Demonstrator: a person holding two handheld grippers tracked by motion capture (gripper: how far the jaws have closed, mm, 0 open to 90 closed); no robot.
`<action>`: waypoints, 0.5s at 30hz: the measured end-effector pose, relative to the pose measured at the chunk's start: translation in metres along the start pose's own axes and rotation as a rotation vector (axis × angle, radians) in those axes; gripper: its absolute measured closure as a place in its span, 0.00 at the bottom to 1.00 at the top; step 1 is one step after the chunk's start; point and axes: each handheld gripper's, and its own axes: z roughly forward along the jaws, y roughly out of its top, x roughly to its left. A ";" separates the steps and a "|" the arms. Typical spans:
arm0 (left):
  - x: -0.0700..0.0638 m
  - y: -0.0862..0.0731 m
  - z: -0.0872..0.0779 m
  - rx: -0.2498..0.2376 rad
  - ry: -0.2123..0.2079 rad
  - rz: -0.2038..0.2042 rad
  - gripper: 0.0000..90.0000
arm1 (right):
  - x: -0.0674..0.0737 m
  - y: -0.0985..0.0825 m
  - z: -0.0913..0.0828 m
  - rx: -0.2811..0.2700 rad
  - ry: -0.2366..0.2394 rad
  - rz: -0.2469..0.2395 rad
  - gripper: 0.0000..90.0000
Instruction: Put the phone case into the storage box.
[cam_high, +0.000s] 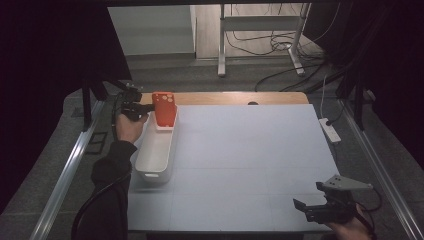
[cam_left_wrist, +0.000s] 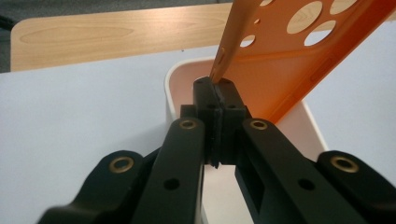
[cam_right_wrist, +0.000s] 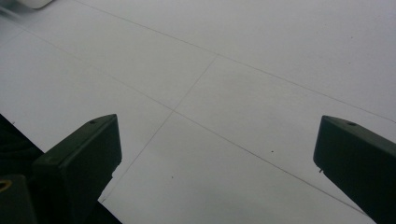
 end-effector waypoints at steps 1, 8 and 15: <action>0.000 0.000 0.001 0.005 0.002 0.001 1.00 | 0.000 0.000 0.000 -0.002 0.000 0.000 0.02; 0.002 -0.003 0.009 0.013 0.022 -0.004 1.00 | 0.000 0.000 0.000 -0.002 0.001 -0.001 0.02; 0.001 -0.004 0.019 0.021 0.042 0.002 0.99 | 0.000 0.000 0.000 -0.004 0.001 0.000 0.02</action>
